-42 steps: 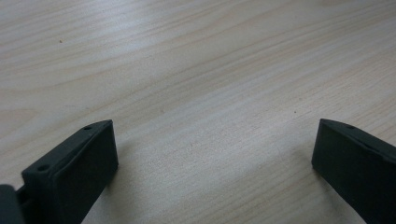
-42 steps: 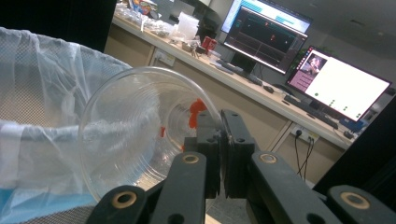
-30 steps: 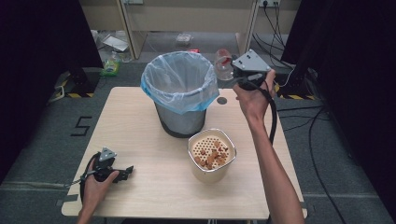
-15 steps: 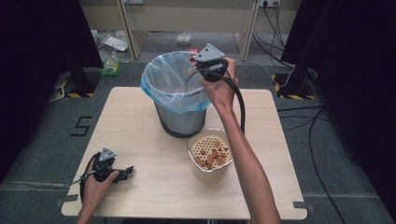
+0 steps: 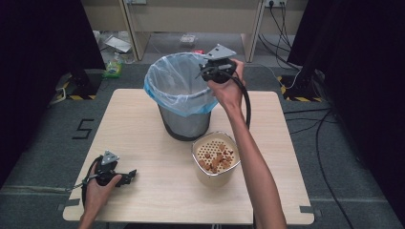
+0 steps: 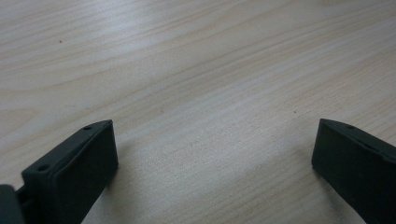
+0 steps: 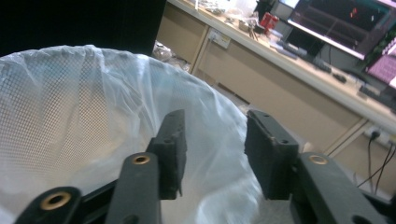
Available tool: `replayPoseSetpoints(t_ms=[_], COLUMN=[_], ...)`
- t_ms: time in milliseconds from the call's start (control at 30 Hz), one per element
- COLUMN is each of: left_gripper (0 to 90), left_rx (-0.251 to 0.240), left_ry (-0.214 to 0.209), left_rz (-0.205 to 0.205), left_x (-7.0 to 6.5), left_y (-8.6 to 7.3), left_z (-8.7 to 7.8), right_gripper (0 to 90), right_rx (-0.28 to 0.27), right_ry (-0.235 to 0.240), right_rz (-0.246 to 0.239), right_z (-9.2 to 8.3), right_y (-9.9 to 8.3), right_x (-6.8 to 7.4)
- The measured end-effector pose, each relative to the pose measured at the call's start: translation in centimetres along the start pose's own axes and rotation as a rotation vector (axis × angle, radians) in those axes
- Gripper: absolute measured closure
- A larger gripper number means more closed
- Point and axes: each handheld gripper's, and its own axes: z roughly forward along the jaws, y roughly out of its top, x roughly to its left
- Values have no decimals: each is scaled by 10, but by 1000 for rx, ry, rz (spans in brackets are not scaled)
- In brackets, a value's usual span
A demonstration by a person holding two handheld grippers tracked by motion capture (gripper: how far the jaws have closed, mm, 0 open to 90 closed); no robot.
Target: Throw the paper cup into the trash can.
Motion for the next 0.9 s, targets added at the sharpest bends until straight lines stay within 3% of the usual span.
replayPoseSetpoints(t_ms=[433, 900], left_gripper=[0, 0], left_rx=[1, 1], left_ry=[0, 0], left_rz=[1, 1], left_x=[0, 0], left_y=[0, 0], left_z=[0, 0], right_gripper=[436, 384], right_rx=[29, 79], right_ry=[-34, -59], right_rz=[110, 188], right_z=[-45, -84], right_y=[-43, -107], right_x=[-38, -51])
